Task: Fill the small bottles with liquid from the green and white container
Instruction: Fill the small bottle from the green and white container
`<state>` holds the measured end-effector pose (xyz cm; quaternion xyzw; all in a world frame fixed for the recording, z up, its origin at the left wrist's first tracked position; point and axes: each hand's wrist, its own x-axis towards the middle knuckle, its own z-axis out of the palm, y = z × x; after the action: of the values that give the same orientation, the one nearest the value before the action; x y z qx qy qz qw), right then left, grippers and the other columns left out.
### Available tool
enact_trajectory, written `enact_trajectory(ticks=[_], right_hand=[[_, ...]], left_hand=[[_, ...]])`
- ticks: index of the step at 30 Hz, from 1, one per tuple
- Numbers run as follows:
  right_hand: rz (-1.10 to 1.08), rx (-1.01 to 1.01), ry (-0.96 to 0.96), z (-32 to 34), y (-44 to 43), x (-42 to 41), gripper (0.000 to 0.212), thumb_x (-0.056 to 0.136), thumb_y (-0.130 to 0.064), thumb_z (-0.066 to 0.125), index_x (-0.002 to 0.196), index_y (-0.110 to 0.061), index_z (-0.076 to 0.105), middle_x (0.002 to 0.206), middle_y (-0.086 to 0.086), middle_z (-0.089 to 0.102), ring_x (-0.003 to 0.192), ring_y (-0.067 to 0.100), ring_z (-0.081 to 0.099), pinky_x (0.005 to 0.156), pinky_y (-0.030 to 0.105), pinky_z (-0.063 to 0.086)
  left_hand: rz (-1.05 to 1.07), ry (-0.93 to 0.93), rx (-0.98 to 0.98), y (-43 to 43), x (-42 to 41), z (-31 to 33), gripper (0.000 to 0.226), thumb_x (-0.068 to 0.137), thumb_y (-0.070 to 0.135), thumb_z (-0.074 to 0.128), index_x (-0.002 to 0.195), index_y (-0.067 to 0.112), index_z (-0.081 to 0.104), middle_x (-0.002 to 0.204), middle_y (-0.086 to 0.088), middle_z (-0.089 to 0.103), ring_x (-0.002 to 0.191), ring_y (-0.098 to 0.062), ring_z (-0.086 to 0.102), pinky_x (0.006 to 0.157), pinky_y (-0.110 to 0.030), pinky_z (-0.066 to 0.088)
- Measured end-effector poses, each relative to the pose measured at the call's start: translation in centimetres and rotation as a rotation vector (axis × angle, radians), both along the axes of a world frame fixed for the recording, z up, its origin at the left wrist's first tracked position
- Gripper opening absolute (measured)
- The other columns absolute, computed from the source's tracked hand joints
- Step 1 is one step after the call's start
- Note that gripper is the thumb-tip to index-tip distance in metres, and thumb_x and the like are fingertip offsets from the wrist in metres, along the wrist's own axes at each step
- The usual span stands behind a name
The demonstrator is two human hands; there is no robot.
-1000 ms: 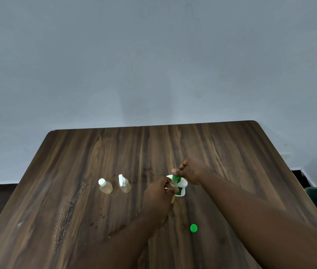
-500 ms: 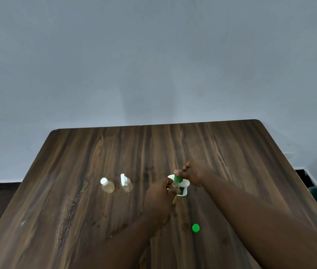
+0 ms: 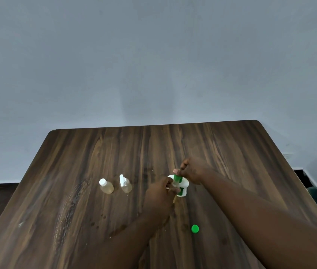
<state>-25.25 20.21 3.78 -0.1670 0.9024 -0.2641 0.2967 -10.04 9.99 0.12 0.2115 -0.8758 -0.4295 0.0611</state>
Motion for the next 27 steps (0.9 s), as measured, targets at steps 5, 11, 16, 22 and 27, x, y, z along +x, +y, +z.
enact_trajectory(ticks=[5, 11, 16, 22, 27], right_hand=[[-0.042, -0.032, -0.03, -1.0, 0.1, 0.4, 0.04, 0.082, -0.047, 0.075, 0.066, -0.013, 0.061, 0.062, 0.004, 0.052, 0.057, 0.014, 0.044, 0.058, 0.028, 0.037], [-0.016, -0.002, -0.016, 0.2, 0.1, 0.1, 0.044, 0.083, -0.05, 0.073, 0.085, -0.006, 0.072, 0.069, 0.003, 0.057, 0.059, 0.013, 0.046, 0.053, 0.025, 0.035], [-0.013, 0.012, 0.008, -0.6, 0.2, 0.4, 0.041, 0.082, -0.052, 0.073, 0.068, -0.014, 0.063, 0.063, 0.004, 0.054, 0.057, 0.014, 0.046, 0.056, 0.027, 0.036], [-0.009, 0.01, 0.007, 0.1, 0.2, 0.1, 0.047, 0.083, -0.052, 0.072, 0.088, -0.006, 0.073, 0.072, 0.004, 0.061, 0.064, 0.014, 0.052, 0.057, 0.026, 0.038], [-0.02, 0.017, -0.006, -0.4, 0.1, 0.4, 0.039, 0.083, -0.05, 0.073, 0.074, -0.012, 0.068, 0.068, 0.004, 0.058, 0.061, 0.013, 0.049, 0.057, 0.026, 0.038]], left_hand=[[0.017, -0.034, -0.005, -0.2, 0.1, -0.6, 0.008, 0.087, 0.038, 0.068, 0.086, 0.042, 0.061, 0.079, 0.021, 0.065, 0.075, 0.007, 0.06, 0.062, -0.02, 0.043], [0.007, -0.001, 0.009, -0.1, -0.2, 0.1, 0.009, 0.087, 0.033, 0.068, 0.085, 0.04, 0.063, 0.078, 0.02, 0.066, 0.076, 0.01, 0.06, 0.059, -0.012, 0.039], [-0.006, -0.013, -0.006, -0.3, 0.1, -0.6, 0.007, 0.088, 0.038, 0.066, 0.085, 0.041, 0.06, 0.079, 0.019, 0.067, 0.074, 0.006, 0.06, 0.06, -0.02, 0.041], [0.0, 0.016, -0.001, -0.3, 0.0, -0.3, 0.011, 0.087, 0.033, 0.067, 0.085, 0.042, 0.061, 0.079, 0.023, 0.066, 0.078, 0.01, 0.06, 0.059, -0.011, 0.037], [-0.021, -0.01, -0.001, -0.2, 0.2, -0.4, 0.011, 0.091, 0.037, 0.064, 0.085, 0.044, 0.058, 0.079, 0.022, 0.065, 0.077, 0.006, 0.061, 0.062, -0.016, 0.04]])
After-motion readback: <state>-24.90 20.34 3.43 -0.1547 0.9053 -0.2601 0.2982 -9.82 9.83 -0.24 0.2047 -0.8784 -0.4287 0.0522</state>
